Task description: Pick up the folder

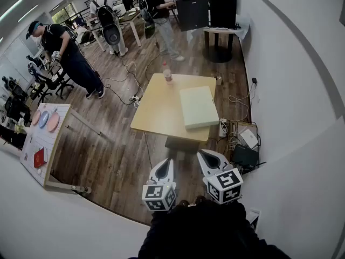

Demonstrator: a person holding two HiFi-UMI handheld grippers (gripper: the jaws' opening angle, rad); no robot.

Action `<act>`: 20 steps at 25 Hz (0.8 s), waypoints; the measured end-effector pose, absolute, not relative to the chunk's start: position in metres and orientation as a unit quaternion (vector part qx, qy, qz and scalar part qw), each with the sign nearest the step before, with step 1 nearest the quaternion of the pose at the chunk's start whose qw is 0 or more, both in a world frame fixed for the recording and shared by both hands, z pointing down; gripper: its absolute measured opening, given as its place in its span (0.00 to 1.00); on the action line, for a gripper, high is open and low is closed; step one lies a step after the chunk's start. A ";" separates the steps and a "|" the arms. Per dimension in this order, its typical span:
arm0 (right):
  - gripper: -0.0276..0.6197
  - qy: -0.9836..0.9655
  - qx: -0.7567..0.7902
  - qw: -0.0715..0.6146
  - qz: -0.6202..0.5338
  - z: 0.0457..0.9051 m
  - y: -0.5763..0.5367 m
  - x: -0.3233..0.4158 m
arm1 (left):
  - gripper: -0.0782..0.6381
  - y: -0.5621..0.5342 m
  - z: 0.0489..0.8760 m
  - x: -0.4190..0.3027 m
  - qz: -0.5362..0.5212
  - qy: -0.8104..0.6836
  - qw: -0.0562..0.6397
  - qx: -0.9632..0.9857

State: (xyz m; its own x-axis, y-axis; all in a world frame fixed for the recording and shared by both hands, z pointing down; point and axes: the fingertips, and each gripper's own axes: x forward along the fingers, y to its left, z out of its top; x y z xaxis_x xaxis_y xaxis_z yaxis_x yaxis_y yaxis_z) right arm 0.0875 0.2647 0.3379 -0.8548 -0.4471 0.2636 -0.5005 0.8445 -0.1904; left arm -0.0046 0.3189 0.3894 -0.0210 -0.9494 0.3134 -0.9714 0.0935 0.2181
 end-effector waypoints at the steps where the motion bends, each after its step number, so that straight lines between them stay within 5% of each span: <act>1: 0.08 -0.955 0.249 0.105 0.126 0.339 0.264 0.087 | 0.16 0.317 0.387 -0.005 0.028 -0.716 0.191 0.671; 20: 0.08 -0.952 0.244 0.114 0.146 0.360 0.246 0.107 | 0.16 0.297 0.410 0.022 0.032 -0.706 0.212 0.675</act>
